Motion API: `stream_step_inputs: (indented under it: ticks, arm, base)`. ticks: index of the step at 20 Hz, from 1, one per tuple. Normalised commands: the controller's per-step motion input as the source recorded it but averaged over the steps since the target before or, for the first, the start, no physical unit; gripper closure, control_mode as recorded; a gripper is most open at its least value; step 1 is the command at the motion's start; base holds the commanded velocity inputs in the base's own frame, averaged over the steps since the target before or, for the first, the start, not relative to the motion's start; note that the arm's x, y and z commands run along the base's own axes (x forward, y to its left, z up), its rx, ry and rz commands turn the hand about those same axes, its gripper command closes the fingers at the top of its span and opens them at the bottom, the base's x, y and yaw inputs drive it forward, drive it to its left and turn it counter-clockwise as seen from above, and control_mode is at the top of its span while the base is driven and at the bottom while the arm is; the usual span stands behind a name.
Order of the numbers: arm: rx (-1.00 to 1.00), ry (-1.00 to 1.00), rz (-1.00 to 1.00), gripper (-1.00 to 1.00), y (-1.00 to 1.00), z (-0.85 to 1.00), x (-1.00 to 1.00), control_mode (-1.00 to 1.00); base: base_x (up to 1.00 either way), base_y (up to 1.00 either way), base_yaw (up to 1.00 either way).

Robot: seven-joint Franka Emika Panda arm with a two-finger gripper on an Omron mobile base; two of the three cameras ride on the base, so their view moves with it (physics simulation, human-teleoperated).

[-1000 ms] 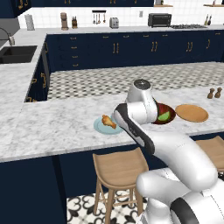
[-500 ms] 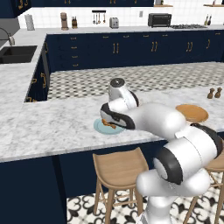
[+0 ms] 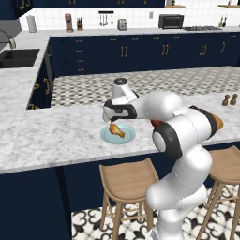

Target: Pick the chicken drumstick and lemon wedge from their plates and place them in the bowl. Then put the bowl in the fridge.

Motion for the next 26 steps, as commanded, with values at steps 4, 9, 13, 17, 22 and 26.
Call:
stream_step_inputs:
  ticks: [4, 9, 13, 17, 22, 26]
  arm:
    - [0.03, 0.0, 0.0, -1.0, 0.0, -0.6, 0.13, -1.0]
    - [-0.01, 0.03, 0.0, -1.0, -0.02, -0.3, 0.0, -1.0]
    - [0.0, 0.11, 0.0, -1.0, -0.2, -0.32, 0.16, -1.0]
    - [0.0, 0.01, 0.0, -1.0, -0.01, -0.36, 0.11, -1.0]
    - [0.0, 0.12, 0.0, -1.0, 0.0, -0.37, 0.28, -1.0]
    - [0.0, 0.17, 0.0, -1.0, 0.0, -0.41, 0.22, -1.0]
  base:
    - [0.0, 0.0, 0.0]
    - [0.0, 0.0, 0.0]
    - [0.0, 0.0, 0.0]
    - [0.0, 0.0, 0.0]
    - [0.0, 0.0, 0.0]
    - [0.0, 0.0, 0.0]
